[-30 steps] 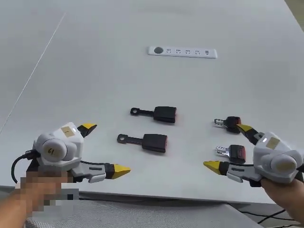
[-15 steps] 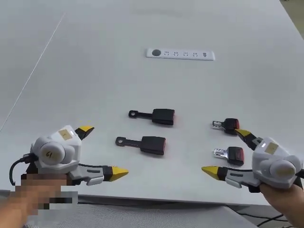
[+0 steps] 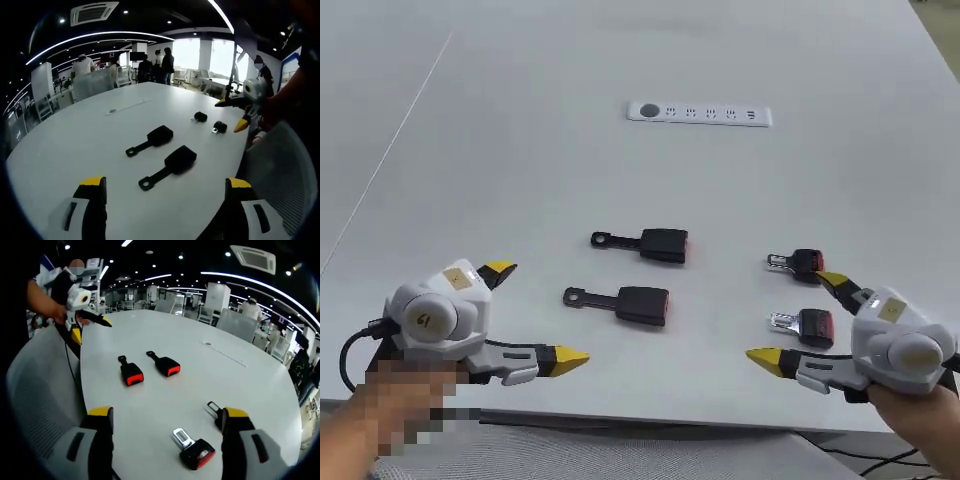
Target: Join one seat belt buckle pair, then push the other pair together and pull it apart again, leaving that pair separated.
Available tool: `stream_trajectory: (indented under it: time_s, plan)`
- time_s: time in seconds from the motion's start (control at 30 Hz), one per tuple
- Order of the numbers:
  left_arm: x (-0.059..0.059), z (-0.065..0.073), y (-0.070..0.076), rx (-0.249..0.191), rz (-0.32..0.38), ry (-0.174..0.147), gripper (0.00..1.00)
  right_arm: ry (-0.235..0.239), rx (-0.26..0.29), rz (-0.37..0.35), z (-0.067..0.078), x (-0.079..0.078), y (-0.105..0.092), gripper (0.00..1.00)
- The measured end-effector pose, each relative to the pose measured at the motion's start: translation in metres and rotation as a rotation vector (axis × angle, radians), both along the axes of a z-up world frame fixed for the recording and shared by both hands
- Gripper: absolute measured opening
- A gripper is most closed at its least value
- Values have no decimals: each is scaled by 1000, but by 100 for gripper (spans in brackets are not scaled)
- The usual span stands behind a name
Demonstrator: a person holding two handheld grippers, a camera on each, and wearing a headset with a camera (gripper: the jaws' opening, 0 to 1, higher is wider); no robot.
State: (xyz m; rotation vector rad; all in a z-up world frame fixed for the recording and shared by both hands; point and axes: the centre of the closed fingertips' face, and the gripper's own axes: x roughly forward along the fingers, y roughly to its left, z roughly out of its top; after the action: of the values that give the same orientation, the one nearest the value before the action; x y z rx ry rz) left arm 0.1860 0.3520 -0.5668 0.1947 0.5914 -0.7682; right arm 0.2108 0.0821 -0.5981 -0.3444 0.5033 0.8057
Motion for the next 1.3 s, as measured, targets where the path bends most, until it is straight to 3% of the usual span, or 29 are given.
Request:
stream_trajectory:
  time_s: [1.3]
  plan:
    - [19, -1, -10, 8, -32, 5, 100, 35, 17, -3, -3, 12, -13, 92]
